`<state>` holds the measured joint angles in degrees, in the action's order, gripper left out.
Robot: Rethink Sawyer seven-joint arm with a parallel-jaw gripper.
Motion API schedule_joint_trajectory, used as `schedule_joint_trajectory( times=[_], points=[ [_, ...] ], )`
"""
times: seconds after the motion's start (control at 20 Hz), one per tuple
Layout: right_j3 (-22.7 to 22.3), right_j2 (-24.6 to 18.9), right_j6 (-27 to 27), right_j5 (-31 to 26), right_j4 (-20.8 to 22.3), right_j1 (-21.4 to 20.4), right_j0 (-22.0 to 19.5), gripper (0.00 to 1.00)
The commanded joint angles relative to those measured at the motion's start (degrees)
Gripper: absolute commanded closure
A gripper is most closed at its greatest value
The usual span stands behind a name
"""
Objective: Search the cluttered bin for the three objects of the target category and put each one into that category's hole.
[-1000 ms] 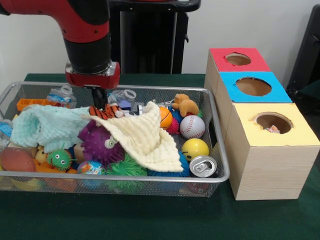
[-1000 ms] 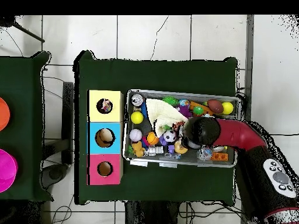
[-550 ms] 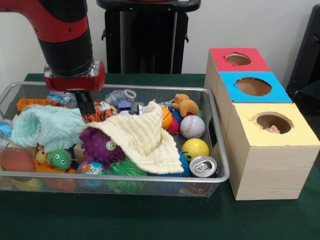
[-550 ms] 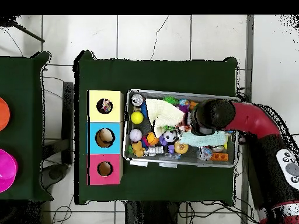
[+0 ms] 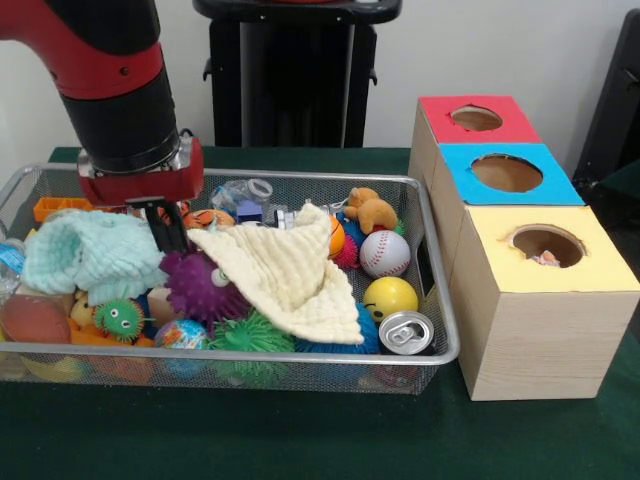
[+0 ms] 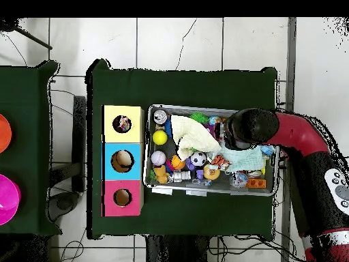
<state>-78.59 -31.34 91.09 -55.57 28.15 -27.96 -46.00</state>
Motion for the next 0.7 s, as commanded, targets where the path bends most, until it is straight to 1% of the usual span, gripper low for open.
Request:
schedule_joint_trajectory(
  times=[0.05, 0.2, 0.25, 0.35, 0.5, 0.65, 0.7],
  points=[
    [-0.4, -4.1, -17.9, 4.7, 4.7, 5.0, -2.2, 1.00],
    [-3.2, -4.1, -14.9, 9.3, 6.3, 4.6, -2.9, 1.00],
    [-3.3, -4.4, -15.3, 9.2, 6.5, 4.6, -3.0, 1.00],
    [-2.3, -5.1, -16.9, 8.0, 6.7, 5.6, -3.0, 1.00],
    [-1.0, -5.6, -17.0, 8.0, 6.9, 6.8, -2.7, 1.00],
    [1.4, -6.6, -20.1, 7.5, 7.6, 8.2, -3.0, 1.00],
    [1.2, -6.4, -19.5, 7.4, 7.7, 8.1, -2.7, 1.00]
  ],
)
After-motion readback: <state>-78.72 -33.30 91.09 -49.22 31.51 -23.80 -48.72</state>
